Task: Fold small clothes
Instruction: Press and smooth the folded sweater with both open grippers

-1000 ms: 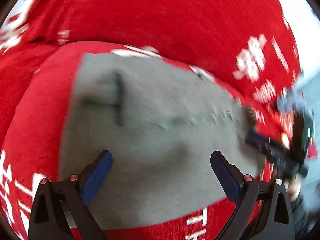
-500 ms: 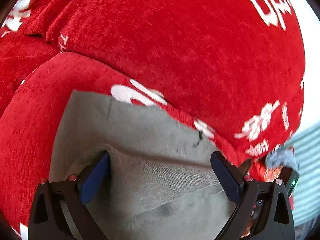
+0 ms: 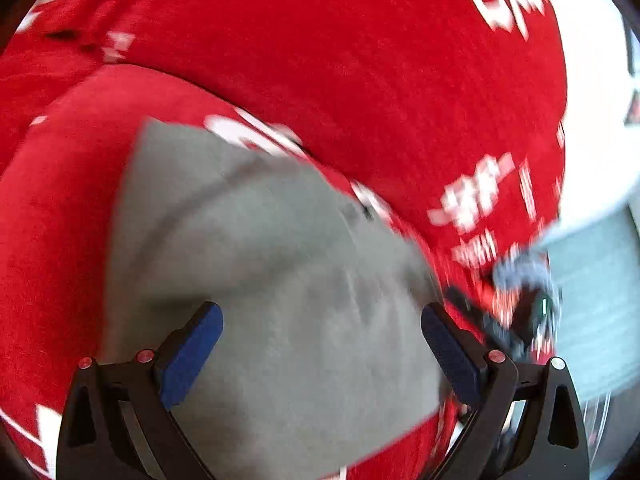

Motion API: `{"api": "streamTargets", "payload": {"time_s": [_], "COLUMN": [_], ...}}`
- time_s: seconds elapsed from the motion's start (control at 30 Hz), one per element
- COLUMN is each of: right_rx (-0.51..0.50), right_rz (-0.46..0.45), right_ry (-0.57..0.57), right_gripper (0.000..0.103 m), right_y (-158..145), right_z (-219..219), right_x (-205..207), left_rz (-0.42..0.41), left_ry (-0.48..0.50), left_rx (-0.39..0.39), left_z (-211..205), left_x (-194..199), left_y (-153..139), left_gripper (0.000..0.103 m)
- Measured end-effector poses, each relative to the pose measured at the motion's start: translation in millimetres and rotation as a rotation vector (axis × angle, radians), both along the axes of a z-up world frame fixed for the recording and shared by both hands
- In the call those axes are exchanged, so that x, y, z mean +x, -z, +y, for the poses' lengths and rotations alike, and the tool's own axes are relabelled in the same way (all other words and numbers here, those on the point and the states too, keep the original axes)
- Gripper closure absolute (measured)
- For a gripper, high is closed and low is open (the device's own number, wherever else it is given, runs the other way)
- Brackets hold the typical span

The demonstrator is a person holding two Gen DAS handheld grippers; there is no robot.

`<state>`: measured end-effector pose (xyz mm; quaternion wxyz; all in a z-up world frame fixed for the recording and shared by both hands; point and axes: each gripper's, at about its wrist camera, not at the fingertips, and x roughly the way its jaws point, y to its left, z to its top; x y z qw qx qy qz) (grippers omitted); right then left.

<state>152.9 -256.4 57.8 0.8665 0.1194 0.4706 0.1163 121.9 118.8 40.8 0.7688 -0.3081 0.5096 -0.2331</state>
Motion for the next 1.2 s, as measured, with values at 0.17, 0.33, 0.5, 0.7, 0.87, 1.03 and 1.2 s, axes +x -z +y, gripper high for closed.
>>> {"api": "streamTargets", "payload": {"time_s": [0.17,0.33,0.5,0.7,0.87,1.03,1.2], "right_rx": [-0.031,-0.04,-0.044,-0.086,-0.085,-0.115,-0.12], "right_rz": [0.038,0.049,0.029,-0.056,-0.07,-0.057,-0.091], "right_ry": [-0.037,-0.038,-0.041,-0.026,-0.061,-0.06,-0.026], "right_gripper": [0.041,0.041,0.041,0.041,0.04,0.04,0.04], "right_y": [10,22,33,5,-3,7,9], "right_z": [12,14,13,20,40,62,74], "right_x": [6,7,2,-21,-62,-104,-141], "left_rz": [0.026,0.038,0.051,-0.009,-0.017,0.038,0.012], "left_ry": [0.107,-0.063,-0.242,-0.208,-0.214,-0.251,-0.279], "left_rx": [0.081,0.104,0.012,0.131,0.179,0.087,0.081], "left_z": [-38,-12,30,40,46,70,66], "left_x": [18,72,95,46,-31,-94,-126], "left_y": [8,14,17,-4,-5,11,23], "left_gripper": [0.004,0.004,0.004,0.004,0.004,0.004,0.003]}}
